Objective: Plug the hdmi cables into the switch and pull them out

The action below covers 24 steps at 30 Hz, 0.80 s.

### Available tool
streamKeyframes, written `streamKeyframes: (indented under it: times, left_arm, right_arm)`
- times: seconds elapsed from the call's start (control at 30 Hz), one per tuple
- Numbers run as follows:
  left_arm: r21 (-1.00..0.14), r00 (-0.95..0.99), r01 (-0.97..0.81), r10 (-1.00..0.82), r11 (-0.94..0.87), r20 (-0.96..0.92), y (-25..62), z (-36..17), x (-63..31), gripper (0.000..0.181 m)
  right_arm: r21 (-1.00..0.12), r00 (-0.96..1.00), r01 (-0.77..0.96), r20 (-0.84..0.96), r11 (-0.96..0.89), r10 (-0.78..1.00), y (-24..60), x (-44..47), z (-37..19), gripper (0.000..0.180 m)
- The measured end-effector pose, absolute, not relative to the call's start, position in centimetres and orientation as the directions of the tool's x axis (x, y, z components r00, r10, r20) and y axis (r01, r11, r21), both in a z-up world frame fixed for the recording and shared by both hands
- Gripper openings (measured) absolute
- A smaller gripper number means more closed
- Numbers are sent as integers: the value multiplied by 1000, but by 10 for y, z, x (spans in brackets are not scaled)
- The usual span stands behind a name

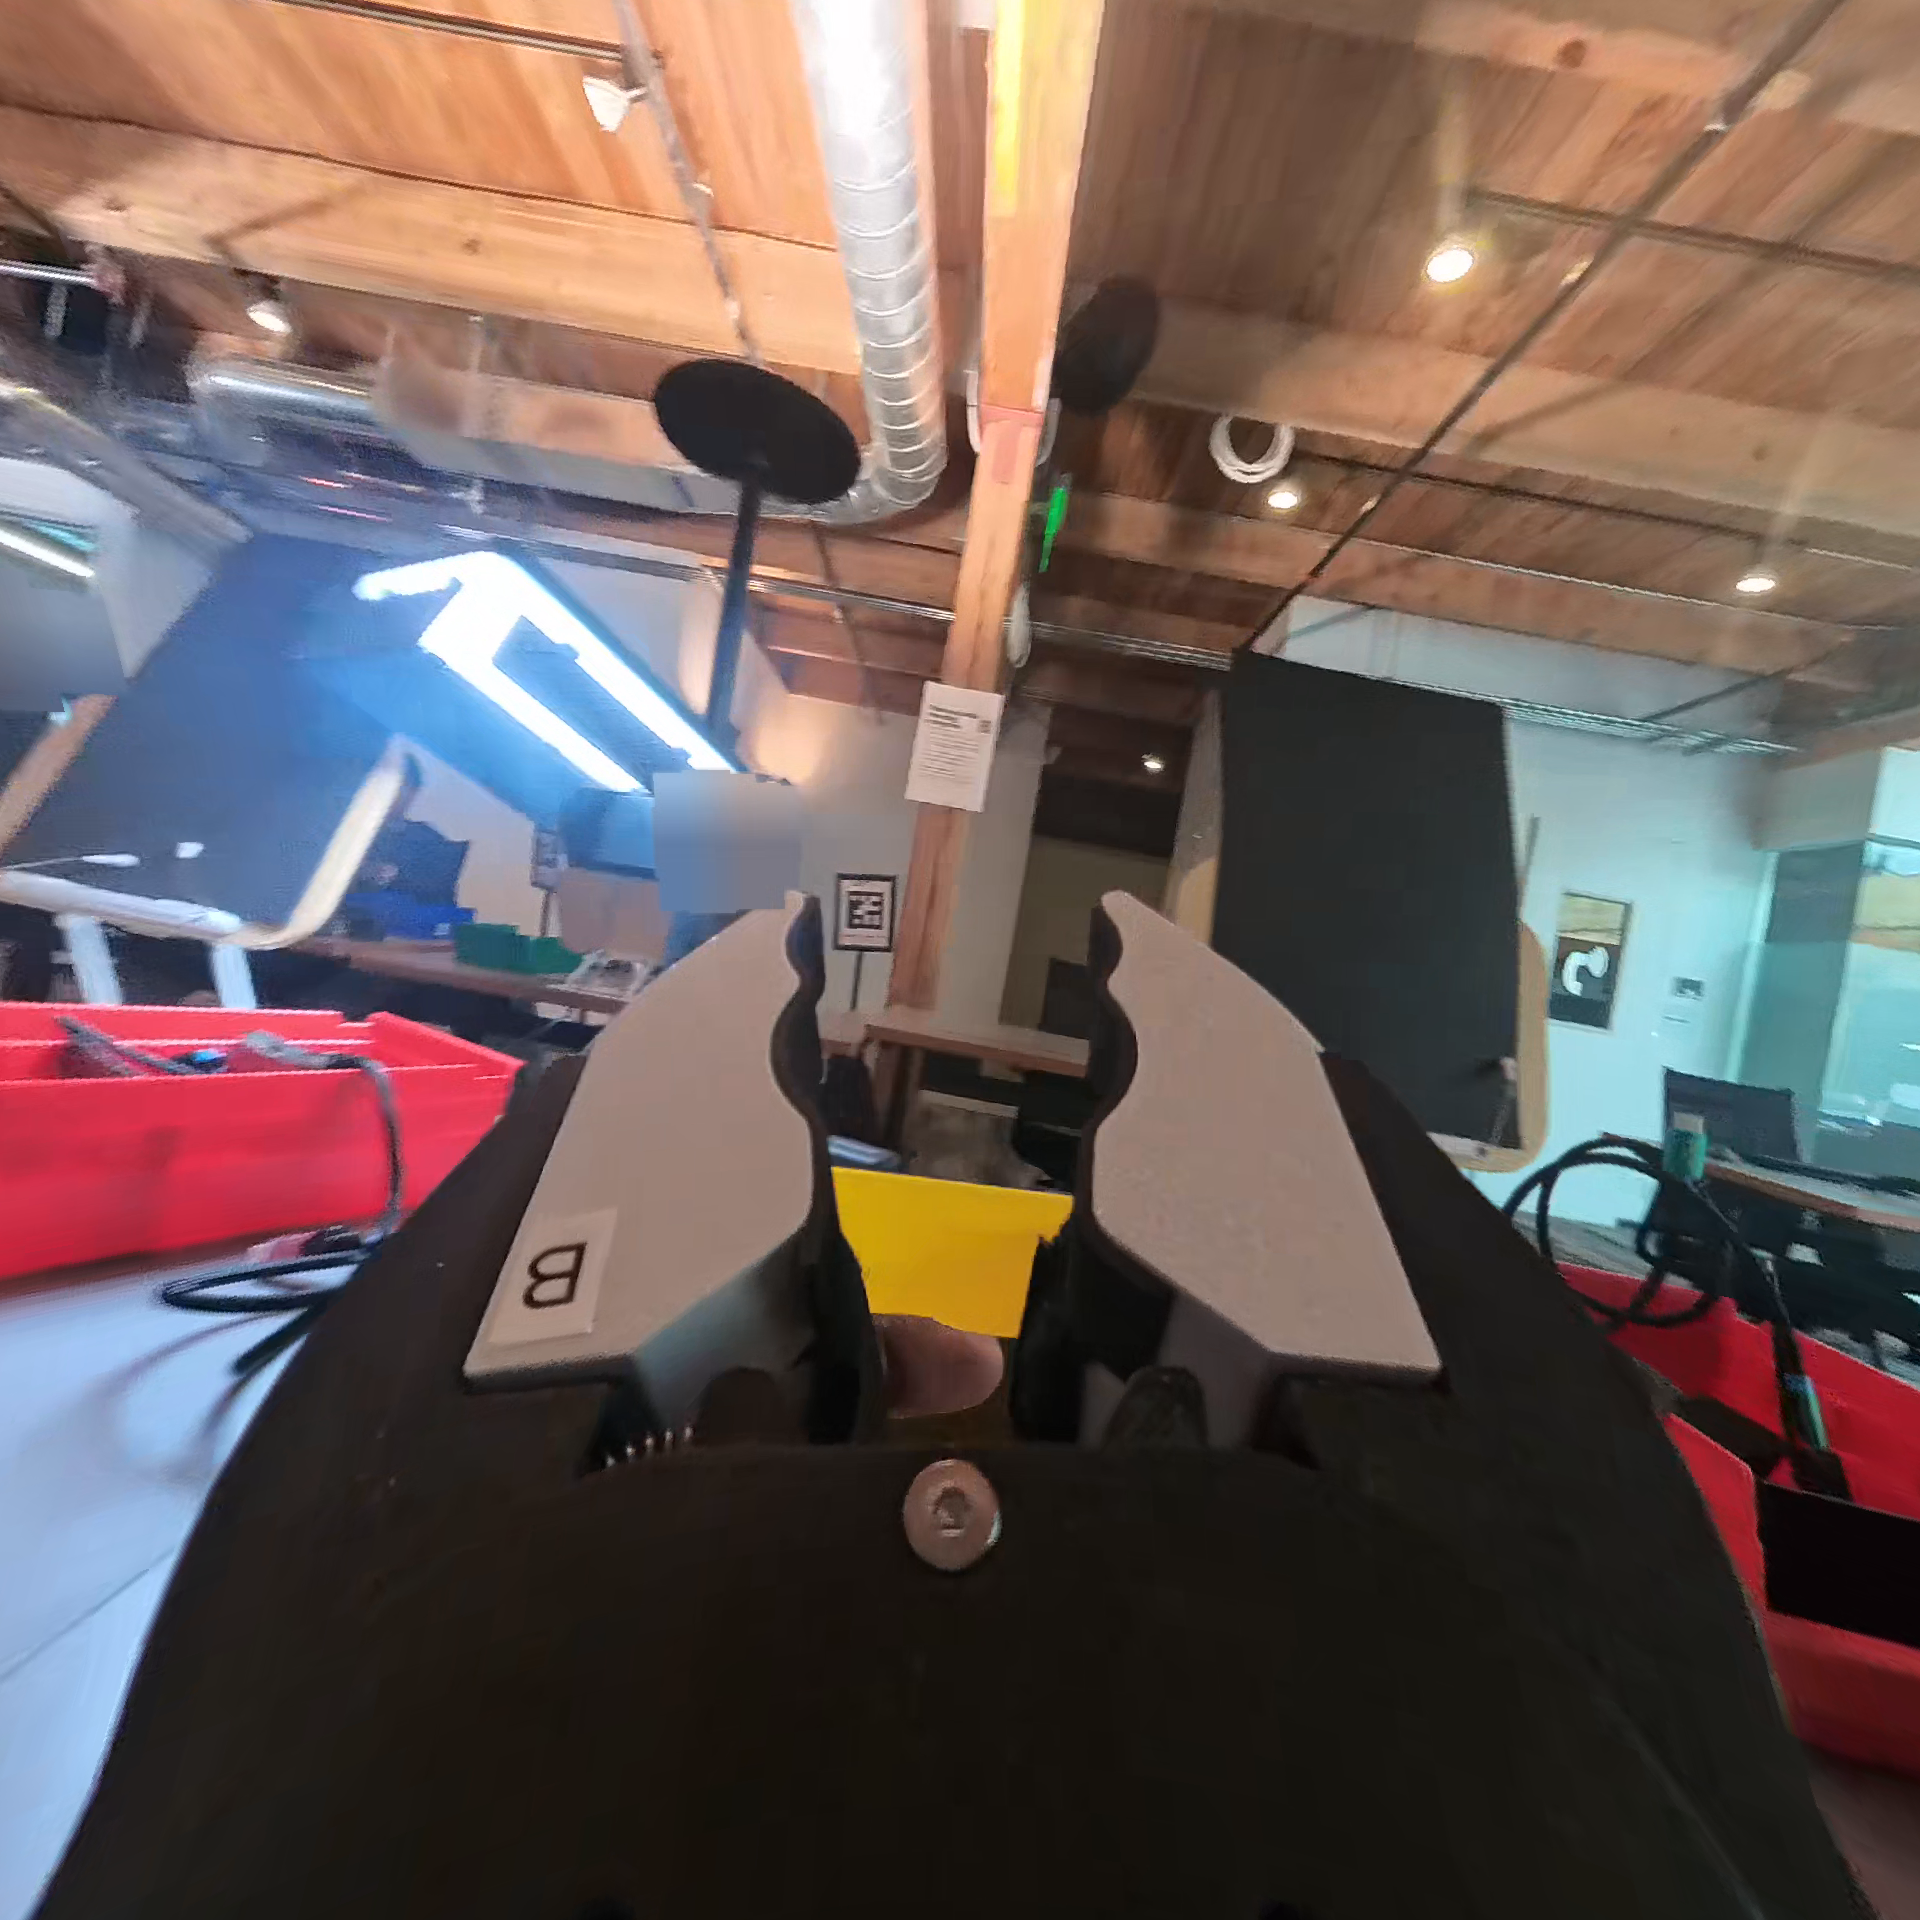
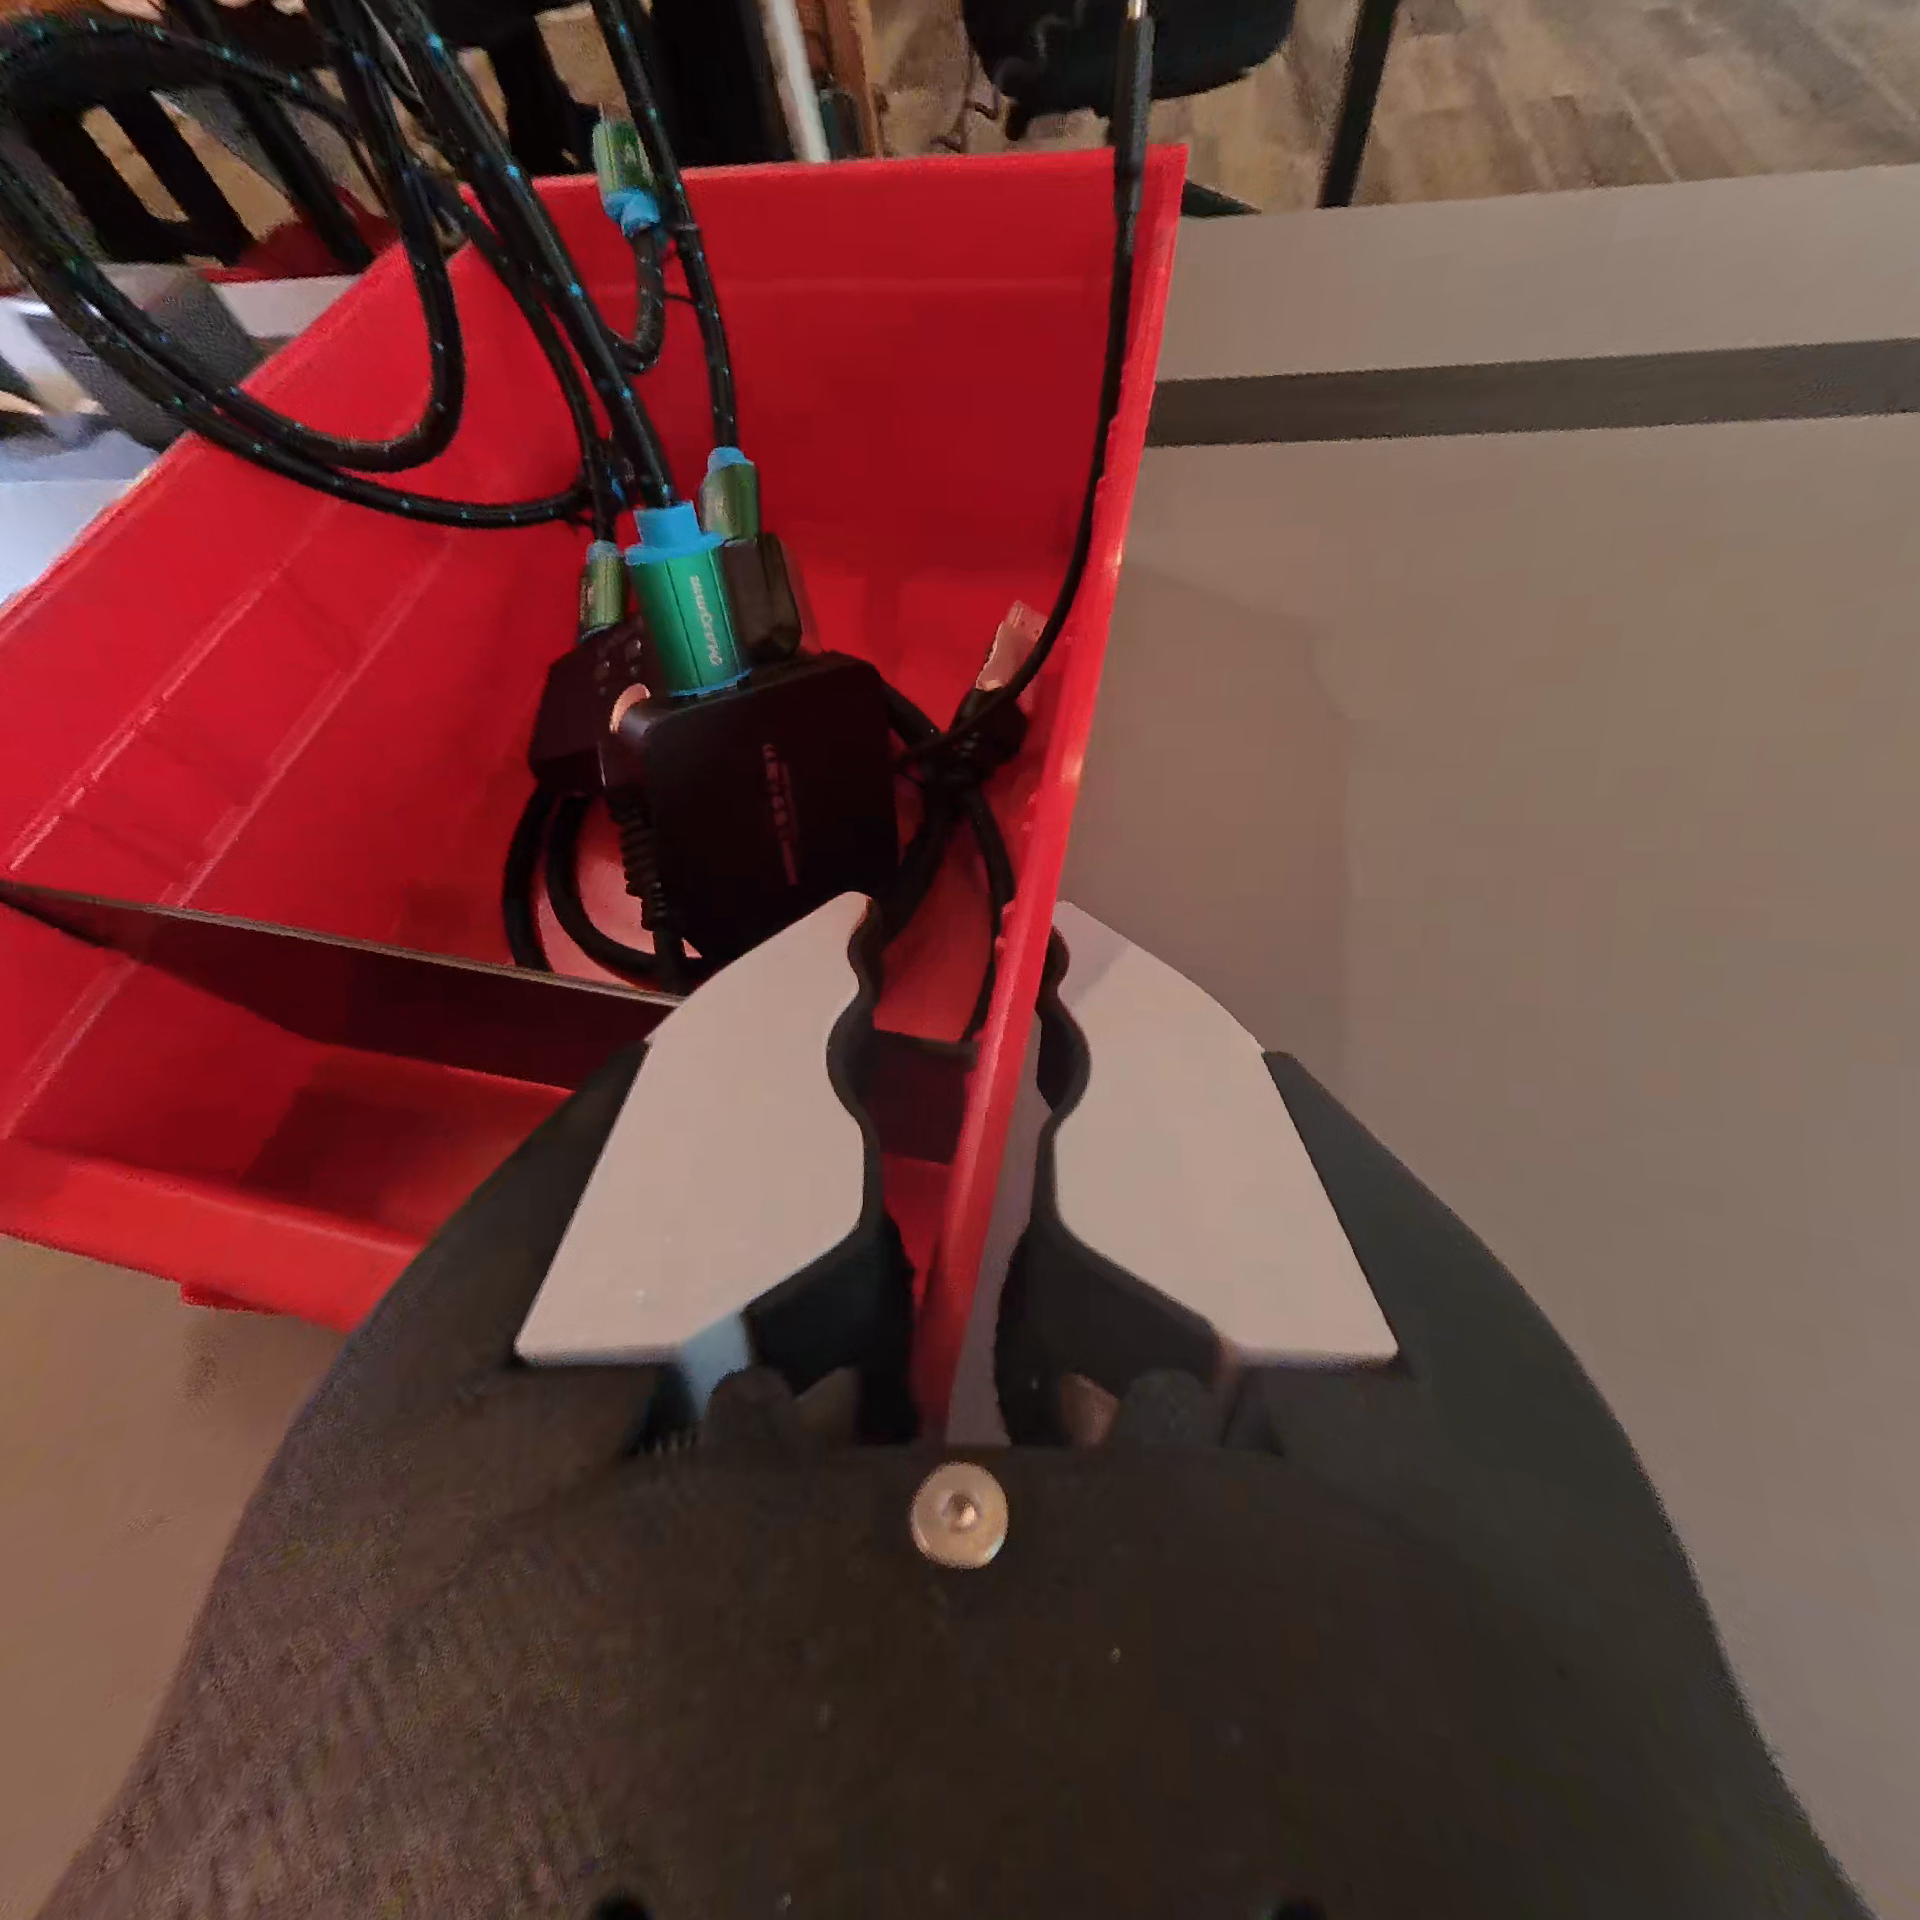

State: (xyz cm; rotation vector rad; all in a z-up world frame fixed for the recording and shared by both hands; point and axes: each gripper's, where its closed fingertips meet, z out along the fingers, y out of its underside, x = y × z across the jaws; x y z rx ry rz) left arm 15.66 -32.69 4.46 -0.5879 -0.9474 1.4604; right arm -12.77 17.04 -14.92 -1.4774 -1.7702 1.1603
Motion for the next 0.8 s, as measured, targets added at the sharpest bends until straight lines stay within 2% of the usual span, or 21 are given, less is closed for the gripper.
streamKeyframes:
  times: [0.2, 0.37, 0.47, 0.6, 0.7, 0.8]
  left_arm:
    - [-906, -183, -421, 973, 51, 140, -350, 21, 162, 56]
    - [-976, -167, -218, 984, 18, 55, -344, -12, 132, 81]
    - [-995, -188, -94, 982, -39, -21, -344, -31, 123, 84]
    - [-999, -195, -38, 980, -37, -29, -348, -42, 121, 87]
    - [-999, -199, -21, 980, -30, -26, -351, -45, 121, 91]
    - [-999, -201, 1, 978, -55, -54, -351, -48, 120, 97]
  right_arm:
    - [-899, -338, 436, -205, -41, 919, 96, -136, -148, 27]
    - [-919, -412, 382, -263, -97, 872, 40, -137, -145, 29]
    - [-918, -438, 372, -302, -134, 847, 15, -140, -144, 29]
    - [-911, -484, 359, -368, -204, 794, -13, -149, -142, 31]
    - [-888, -551, 377, -444, -264, 707, -36, -152, -137, 45]
    - [-848, -645, 405, -530, -342, 550, -55, -154, -126, 70]
